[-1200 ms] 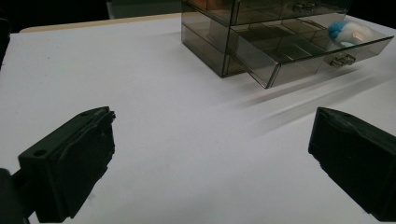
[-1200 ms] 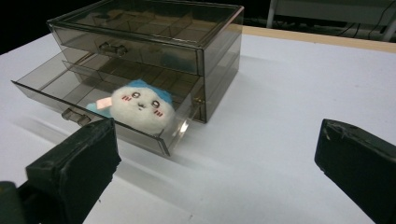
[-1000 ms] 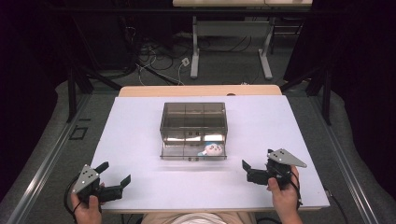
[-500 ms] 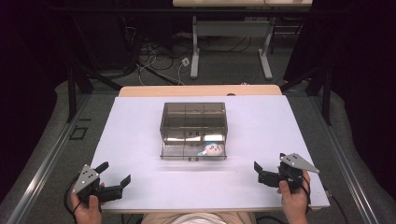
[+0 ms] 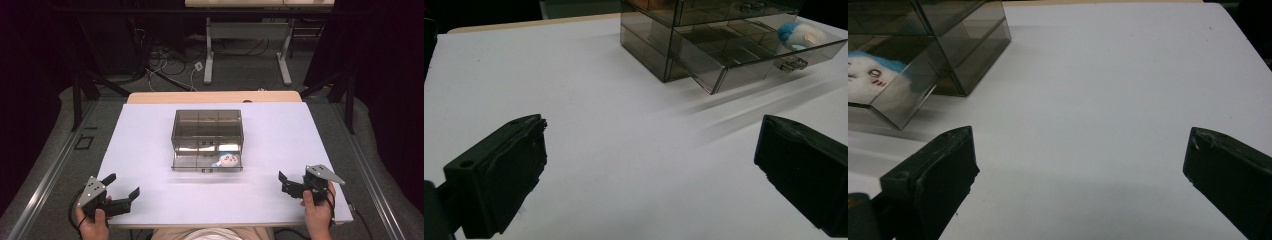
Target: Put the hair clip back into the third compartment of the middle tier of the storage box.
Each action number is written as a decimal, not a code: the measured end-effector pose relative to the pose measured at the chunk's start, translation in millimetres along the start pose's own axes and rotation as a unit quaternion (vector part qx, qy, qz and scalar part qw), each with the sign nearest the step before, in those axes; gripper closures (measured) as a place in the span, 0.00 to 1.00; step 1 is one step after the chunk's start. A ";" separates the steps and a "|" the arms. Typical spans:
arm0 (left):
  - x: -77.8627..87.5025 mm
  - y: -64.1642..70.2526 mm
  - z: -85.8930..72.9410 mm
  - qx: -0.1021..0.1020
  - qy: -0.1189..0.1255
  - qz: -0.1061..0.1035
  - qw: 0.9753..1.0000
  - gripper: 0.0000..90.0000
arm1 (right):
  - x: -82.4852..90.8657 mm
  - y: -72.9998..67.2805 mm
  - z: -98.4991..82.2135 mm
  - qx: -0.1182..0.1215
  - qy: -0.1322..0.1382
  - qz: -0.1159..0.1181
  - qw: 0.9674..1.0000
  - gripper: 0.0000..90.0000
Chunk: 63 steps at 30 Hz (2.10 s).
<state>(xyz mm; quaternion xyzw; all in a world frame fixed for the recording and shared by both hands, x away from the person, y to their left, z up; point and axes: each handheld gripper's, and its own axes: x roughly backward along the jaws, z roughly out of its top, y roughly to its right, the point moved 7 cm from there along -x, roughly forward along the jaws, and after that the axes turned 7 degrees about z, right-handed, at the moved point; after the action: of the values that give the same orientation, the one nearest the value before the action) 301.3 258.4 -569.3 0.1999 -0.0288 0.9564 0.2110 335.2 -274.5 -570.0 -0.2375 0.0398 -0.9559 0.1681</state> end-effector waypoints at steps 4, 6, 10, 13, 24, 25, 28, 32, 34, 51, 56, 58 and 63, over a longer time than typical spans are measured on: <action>-0.2 0.0 -0.1 0.000 -0.001 0.000 1.000 0.00 | -2.7 2.8 -2.6 -0.003 -0.003 -0.005 1.000 0.00; -0.3 0.1 -0.1 0.001 0.000 -0.001 1.000 0.00 | -3.6 5.0 -4.4 0.000 -0.007 -0.009 1.000 0.00; -0.2 0.0 -0.1 0.000 0.000 -0.001 1.000 0.00 | -6.3 7.9 -8.0 -0.005 -0.012 -0.012 1.000 0.01; -0.3 0.0 -0.1 0.000 0.000 -0.001 1.000 0.00 | -8.2 8.9 -10.1 -0.013 -0.013 -0.014 1.000 0.01; -0.4 0.1 -0.2 0.000 -0.001 -0.001 1.000 0.00 | -14.5 10.9 -18.0 -0.015 -0.023 -0.016 1.000 0.02; -0.4 0.1 -0.3 0.000 -0.001 -0.001 1.000 0.00 | -15.0 10.8 -18.5 -0.011 -0.025 -0.014 1.000 0.02; -0.3 0.1 -0.3 -0.001 -0.002 -0.001 1.000 0.00 | -17.3 9.6 -19.6 -0.005 -0.024 -0.013 1.000 0.02; -0.5 0.1 -0.4 0.000 -0.002 -0.001 1.000 0.00 | -18.4 8.2 -20.9 -0.004 -0.030 -0.010 0.999 0.02; -0.5 0.3 -0.5 0.000 -0.002 -0.001 1.000 0.00 | -18.9 7.4 -21.7 -0.007 -0.032 -0.011 0.999 0.02; -0.4 -0.2 -0.4 -0.003 -0.004 0.000 1.000 0.00 | -20.1 7.0 -22.7 -0.004 -0.034 -0.009 0.999 0.02; -0.2 -0.6 -0.4 -0.001 -0.004 0.002 1.000 0.00 | -20.4 7.1 -22.5 -0.004 -0.034 -0.009 0.999 0.02; -0.3 -0.8 -0.5 0.001 -0.005 0.004 1.000 0.00 | -21.5 6.6 -22.6 -0.009 -0.032 -0.006 0.999 0.02; -1.6 -1.0 -0.4 0.003 -0.007 0.007 1.000 0.00 | -21.1 10.3 -23.1 -0.007 -0.037 -0.009 0.999 0.02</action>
<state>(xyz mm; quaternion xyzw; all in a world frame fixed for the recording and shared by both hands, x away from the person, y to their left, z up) 302.9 258.8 -570.3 0.2070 -0.0290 0.9565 0.2033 345.1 -277.0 -601.3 -0.2744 0.0381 -0.9476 0.1591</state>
